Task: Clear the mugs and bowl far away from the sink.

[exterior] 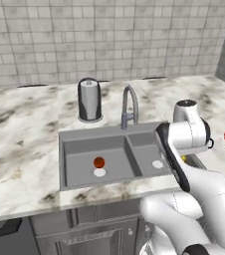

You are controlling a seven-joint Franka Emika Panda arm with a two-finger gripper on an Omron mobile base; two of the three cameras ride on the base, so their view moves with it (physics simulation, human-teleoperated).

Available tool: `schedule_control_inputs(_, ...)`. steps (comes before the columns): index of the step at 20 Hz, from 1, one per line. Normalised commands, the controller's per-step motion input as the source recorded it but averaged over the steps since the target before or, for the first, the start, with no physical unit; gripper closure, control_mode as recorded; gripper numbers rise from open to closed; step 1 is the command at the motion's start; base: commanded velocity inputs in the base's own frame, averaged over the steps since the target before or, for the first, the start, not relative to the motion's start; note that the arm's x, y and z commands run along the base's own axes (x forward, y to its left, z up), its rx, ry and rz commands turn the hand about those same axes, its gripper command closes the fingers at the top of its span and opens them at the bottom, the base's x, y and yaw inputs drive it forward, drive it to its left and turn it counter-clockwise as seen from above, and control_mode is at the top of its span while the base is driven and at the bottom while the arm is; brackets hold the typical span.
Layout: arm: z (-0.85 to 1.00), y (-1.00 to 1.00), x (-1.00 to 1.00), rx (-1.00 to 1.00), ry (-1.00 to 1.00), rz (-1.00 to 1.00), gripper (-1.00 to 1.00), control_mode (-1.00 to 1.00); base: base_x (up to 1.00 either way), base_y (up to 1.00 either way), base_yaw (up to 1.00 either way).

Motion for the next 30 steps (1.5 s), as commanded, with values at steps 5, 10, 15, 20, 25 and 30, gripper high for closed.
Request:
schedule_control_inputs(5,0.0,0.0,0.0,0.0,0.0,0.0,1.0,1.0,-0.97,-0.33,-0.54)
schedule_control_inputs(10,0.0,0.0,0.0,0.0,0.0,0.0,1.0,1.0,-0.24,-0.01,-0.95)
schedule_control_inputs(15,0.0,0.0,0.0,0.0,0.0,0.0,1.0,1.0,-0.03,0.0,-1.0)
schedule_control_inputs(20,0.0,0.0,0.0,0.0,0.0,0.0,1.0,1.0,-0.01,0.0,-1.0)
schedule_control_inputs(25,0.0,0.0,0.0,0.0,0.0,0.0,1.0,1.0,0.0,0.0,-1.0)
schedule_control_inputs(30,0.0,0.0,0.0,0.0,0.0,0.0,1.0,1.0,0.0,0.0,-0.97)
